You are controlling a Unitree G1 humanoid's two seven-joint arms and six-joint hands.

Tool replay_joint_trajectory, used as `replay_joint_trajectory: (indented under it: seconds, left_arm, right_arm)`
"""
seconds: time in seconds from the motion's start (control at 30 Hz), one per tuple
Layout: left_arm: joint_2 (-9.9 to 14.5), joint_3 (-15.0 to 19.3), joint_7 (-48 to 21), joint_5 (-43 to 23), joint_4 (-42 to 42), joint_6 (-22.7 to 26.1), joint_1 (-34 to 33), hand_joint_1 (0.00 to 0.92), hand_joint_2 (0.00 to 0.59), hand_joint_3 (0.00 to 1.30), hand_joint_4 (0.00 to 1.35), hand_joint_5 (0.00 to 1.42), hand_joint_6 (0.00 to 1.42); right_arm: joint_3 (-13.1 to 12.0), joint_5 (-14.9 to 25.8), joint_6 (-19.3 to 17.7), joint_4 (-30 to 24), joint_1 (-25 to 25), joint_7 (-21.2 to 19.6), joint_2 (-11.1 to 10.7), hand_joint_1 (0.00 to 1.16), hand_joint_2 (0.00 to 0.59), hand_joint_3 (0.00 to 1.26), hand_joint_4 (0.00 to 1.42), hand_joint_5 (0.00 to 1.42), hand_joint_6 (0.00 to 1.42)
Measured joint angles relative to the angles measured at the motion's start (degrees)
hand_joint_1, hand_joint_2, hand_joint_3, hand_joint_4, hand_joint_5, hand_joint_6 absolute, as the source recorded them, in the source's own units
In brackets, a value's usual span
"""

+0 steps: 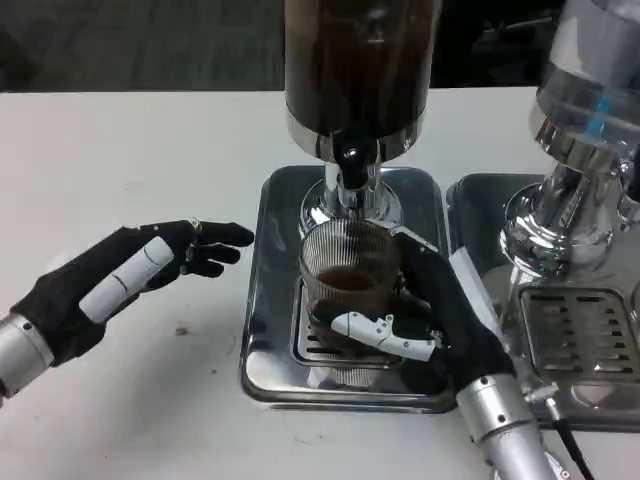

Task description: Grasp the cup under the faucet to collect the drink, then remove the cup.

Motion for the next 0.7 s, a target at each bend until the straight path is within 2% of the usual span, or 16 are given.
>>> replay_joint_trajectory:
  seconds: [0.03,0.3,0.7]
  left_arm:
    - [0.0,0.0,0.0,0.0,0.0,0.0,0.0,0.000,0.141,0.37,0.22,0.23,0.24]
    - [0.0,0.0,0.0,0.0,0.0,0.0,0.0,0.000,0.146,0.37,0.22,0.23,0.25]
    - [0.0,-0.1,0.0,0.0,0.1,0.0,0.0,0.000,0.147,0.37,0.22,0.23,0.25]
  right_arm:
    - [0.0,-0.4,-0.3,0.0,0.3,-0.8,0.1,0.80,0.176,0.42,0.44,0.55,0.69]
    - [-0.1,-1.8,-1.4,0.3,0.6,-5.1,0.5,0.82,0.199,0.57,0.62,0.76,0.99]
    - [-0.1,-3.9,-2.5,0.2,2.0,-9.6,0.4,0.84,0.186,0.67,0.73,0.89,1.13]
